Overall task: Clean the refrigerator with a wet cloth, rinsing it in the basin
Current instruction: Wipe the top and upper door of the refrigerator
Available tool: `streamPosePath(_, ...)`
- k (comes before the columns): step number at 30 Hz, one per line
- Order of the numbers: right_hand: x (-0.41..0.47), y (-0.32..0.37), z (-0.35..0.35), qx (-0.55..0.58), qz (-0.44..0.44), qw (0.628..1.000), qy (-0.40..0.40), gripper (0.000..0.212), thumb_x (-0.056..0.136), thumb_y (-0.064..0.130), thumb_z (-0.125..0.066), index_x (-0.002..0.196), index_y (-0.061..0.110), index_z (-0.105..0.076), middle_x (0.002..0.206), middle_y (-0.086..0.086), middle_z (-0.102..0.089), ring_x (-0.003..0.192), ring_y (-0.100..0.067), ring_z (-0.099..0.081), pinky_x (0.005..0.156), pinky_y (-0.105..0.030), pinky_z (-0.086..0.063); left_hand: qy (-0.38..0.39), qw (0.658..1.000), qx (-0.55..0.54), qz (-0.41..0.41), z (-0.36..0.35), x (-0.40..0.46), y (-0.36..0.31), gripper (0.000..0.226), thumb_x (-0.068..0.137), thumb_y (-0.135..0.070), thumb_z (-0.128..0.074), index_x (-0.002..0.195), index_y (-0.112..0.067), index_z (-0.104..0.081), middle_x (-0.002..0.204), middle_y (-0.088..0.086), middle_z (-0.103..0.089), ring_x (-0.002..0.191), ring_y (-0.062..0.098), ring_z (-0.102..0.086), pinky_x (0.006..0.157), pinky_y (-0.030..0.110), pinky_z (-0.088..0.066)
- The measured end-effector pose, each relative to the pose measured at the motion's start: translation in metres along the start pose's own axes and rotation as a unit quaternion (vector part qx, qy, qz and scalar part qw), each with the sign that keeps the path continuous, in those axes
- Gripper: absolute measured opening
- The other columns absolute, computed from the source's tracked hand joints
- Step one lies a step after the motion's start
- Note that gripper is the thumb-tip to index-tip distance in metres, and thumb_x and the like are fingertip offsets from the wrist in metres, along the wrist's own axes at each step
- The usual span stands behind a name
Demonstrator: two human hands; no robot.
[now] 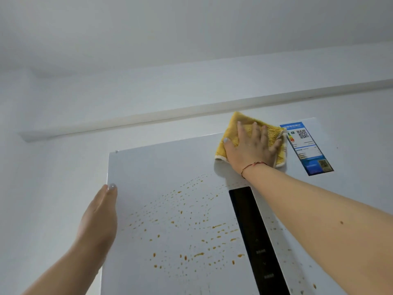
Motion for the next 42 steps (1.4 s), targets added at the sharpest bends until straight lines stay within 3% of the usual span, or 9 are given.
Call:
streamPosePath(3,-0.013,0.057,-0.008,-0.018,0.083,0.996,0.013,0.068,0.089,0.066,-0.019,0.15,0.039,-0.005,0.161,0.0,0.003,0.147,-0.025,0.011,0.111,-0.06,0.012,0.013,1.0,-0.015,0.006,0.0,0.003,0.006,0.047,0.09,-0.063,-0.031,0.123,-0.043,-0.058,0.121,-0.016,-0.063,0.117,0.017,-0.056,0.105,0.05,-0.04)
streamPosePath(7,-0.052,0.115,-0.024,-0.076,0.254,0.964,0.012,0.067,0.089,0.068,-0.008,0.148,0.042,0.011,0.159,0.002,0.013,0.146,-0.023,0.017,0.109,-0.058,0.016,0.018,1.0,-0.021,0.006,-0.001,0.005,0.009,0.059,0.079,-0.07,-0.03,0.126,-0.045,-0.055,0.127,-0.017,-0.058,0.124,0.015,-0.051,0.108,0.049,-0.036)
streamPosePath(12,-0.073,0.091,-0.024,-0.105,0.381,0.918,0.025,0.067,0.083,0.074,-0.001,0.145,0.05,0.011,0.159,0.01,0.012,0.145,-0.015,0.018,0.113,-0.053,0.015,0.012,1.0,-0.015,0.017,0.002,0.005,0.016,0.081,0.067,-0.081,-0.029,0.138,-0.045,-0.042,0.142,-0.018,-0.048,0.134,0.013,-0.043,0.111,0.049,-0.033)
streamPosePath(16,-0.06,0.022,-0.009,-0.121,0.301,0.946,0.005,0.079,0.074,0.078,0.014,0.146,0.048,0.004,0.16,0.011,0.002,0.147,-0.013,0.009,0.115,-0.052,0.013,0.024,1.0,-0.02,0.004,-0.001,0.003,0.013,0.069,0.073,-0.077,-0.028,0.131,-0.047,-0.049,0.134,-0.019,-0.055,0.128,0.014,-0.048,0.109,0.049,-0.036)
streamPosePath(21,-0.037,-0.036,0.006,-0.026,0.124,0.992,-0.007,0.071,0.08,0.072,-0.011,0.141,0.038,-0.022,0.157,0.007,-0.015,0.146,-0.016,-0.006,0.116,-0.054,0.006,0.023,0.999,-0.04,0.022,0.0,0.002,0.012,0.065,0.079,-0.071,-0.03,0.131,-0.039,-0.053,0.132,-0.015,-0.057,0.127,0.014,-0.05,0.109,0.048,-0.036)
streamPosePath(27,-0.031,0.004,-0.011,-0.011,0.025,0.999,0.023,0.069,0.091,0.065,-0.018,0.15,0.037,0.003,0.16,0.003,0.006,0.146,-0.022,0.012,0.113,-0.06,0.006,0.023,0.997,-0.061,0.051,0.007,0.002,0.01,0.058,0.097,-0.058,-0.029,0.115,-0.016,-0.064,0.108,0.002,-0.069,0.111,0.021,-0.06,0.084,0.032,-0.045)
streamPosePath(32,-0.043,0.082,-0.019,-0.021,0.092,0.994,0.046,0.068,0.091,0.063,-0.018,0.147,0.042,0.014,0.16,0.002,0.011,0.146,-0.024,0.015,0.111,-0.063,0.006,0.045,0.996,-0.061,0.037,0.006,0.001,0.008,0.057,0.098,-0.058,-0.024,0.116,-0.022,-0.065,0.116,-0.01,-0.067,0.104,0.002,-0.059,0.076,0.021,-0.04)
streamPosePath(38,-0.087,0.215,-0.04,-0.057,0.3,0.95,0.064,0.063,0.091,0.062,-0.017,0.146,0.048,0.01,0.16,0.004,0.011,0.146,-0.024,0.015,0.105,-0.065,0.014,0.055,0.996,-0.066,0.018,0.006,0.007,0.014,0.073,0.078,-0.076,-0.025,0.133,-0.034,-0.05,0.136,-0.015,-0.054,0.13,0.008,-0.045,0.111,0.042,-0.031)
streamPosePath(42,-0.119,0.242,-0.053,-0.048,0.373,0.925,0.06,0.055,0.094,0.06,-0.008,0.147,0.048,0.003,0.16,0.006,0.012,0.145,-0.021,0.019,0.107,-0.062,0.019,0.05,0.99,-0.13,0.032,0.006,0.004,0.01,0.039,0.098,-0.06,-0.023,0.117,-0.039,-0.049,0.122,-0.02,-0.052,0.115,0.0,-0.047,0.097,0.025,-0.031)
Point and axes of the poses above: each hand's wrist, its own x-axis towards the middle knuckle, its own z-axis out of the back of the hand, y = z × x, the point moved 10 cm from there along x, towards the middle knuckle
